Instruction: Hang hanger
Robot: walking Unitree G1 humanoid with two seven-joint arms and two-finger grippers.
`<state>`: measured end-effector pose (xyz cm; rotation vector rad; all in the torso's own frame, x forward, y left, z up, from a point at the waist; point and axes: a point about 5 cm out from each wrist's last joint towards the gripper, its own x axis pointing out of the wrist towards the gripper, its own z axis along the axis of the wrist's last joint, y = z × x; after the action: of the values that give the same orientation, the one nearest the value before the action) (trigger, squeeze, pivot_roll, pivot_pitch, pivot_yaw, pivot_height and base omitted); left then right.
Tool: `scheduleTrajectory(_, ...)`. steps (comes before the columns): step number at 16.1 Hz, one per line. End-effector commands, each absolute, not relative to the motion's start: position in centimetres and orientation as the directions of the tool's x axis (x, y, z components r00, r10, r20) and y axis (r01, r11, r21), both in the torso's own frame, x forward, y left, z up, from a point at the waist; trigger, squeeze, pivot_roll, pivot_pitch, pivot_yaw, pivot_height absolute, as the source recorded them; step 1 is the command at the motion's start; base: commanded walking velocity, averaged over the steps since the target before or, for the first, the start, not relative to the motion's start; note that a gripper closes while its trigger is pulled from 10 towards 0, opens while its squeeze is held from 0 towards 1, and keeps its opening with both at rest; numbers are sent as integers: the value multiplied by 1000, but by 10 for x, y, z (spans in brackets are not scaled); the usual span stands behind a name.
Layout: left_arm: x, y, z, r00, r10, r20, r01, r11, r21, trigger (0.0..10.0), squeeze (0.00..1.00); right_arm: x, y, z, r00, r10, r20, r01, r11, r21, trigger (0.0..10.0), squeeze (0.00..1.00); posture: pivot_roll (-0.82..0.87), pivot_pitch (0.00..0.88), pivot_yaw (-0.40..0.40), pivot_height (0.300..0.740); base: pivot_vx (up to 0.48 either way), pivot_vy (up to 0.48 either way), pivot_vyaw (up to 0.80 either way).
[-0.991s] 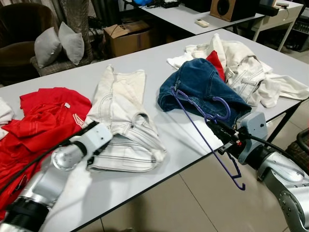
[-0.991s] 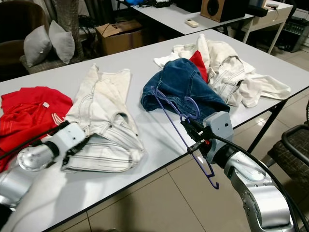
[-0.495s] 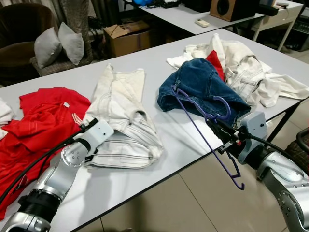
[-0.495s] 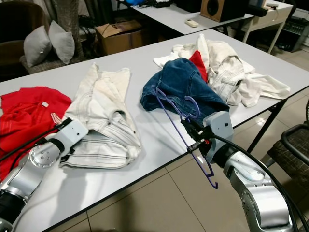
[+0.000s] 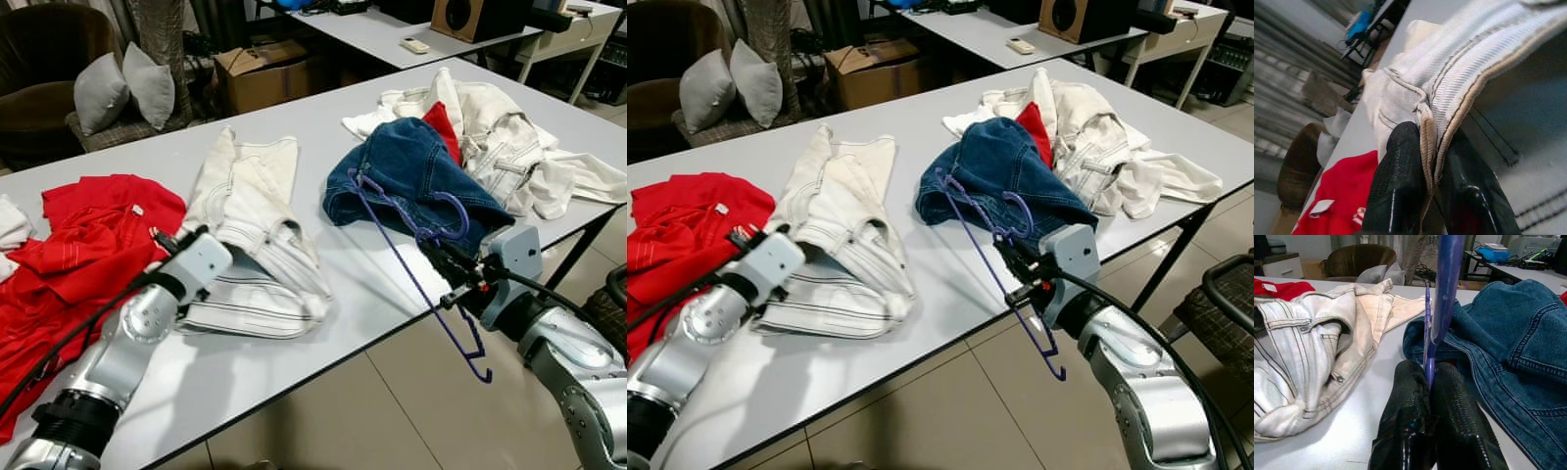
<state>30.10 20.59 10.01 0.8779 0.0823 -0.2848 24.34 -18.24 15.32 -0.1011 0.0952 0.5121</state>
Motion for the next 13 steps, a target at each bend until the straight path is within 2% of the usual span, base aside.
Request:
scheduleTrajectory(1, 300, 205, 100, 949, -241, -203, 308, 574, 759, 0, 0, 245, -183, 158, 867, 489, -93, -496, 864, -83, 10000, 0, -189, 0, 76, 740, 0, 0, 0)
scheduleTrajectory(5, 307, 202, 110, 936, -284, -206, 340, 589, 733, 0, 0, 238, -175, 162, 813, 576, -87, -582, 810, -72, 10000, 0, -191, 0, 81, 740, 0, 0, 0)
scheduleTrajectory(9, 328, 191, 145, 939, -301, -166, 338, 719, 608, 0, 0, 203, -158, 171, 592, 798, -108, -805, 593, -31, 10000, 0, -188, 0, 84, 740, 0, 0, 0)
scheduleTrajectory(10, 337, 190, 161, 947, -295, -125, 311, 752, 582, 0, 0, 197, -158, 171, 558, 819, -130, -828, 560, -27, 10000, 0, -189, 0, 87, 740, 0, 0, 0)
scheduleTrajectory(13, 348, 192, 186, 954, -291, -73, 280, 774, 568, 0, 0, 192, -158, 169, 520, 839, -163, -851, 525, -15, 10000, 0, -192, 0, 97, 740, 0, 0, 0)
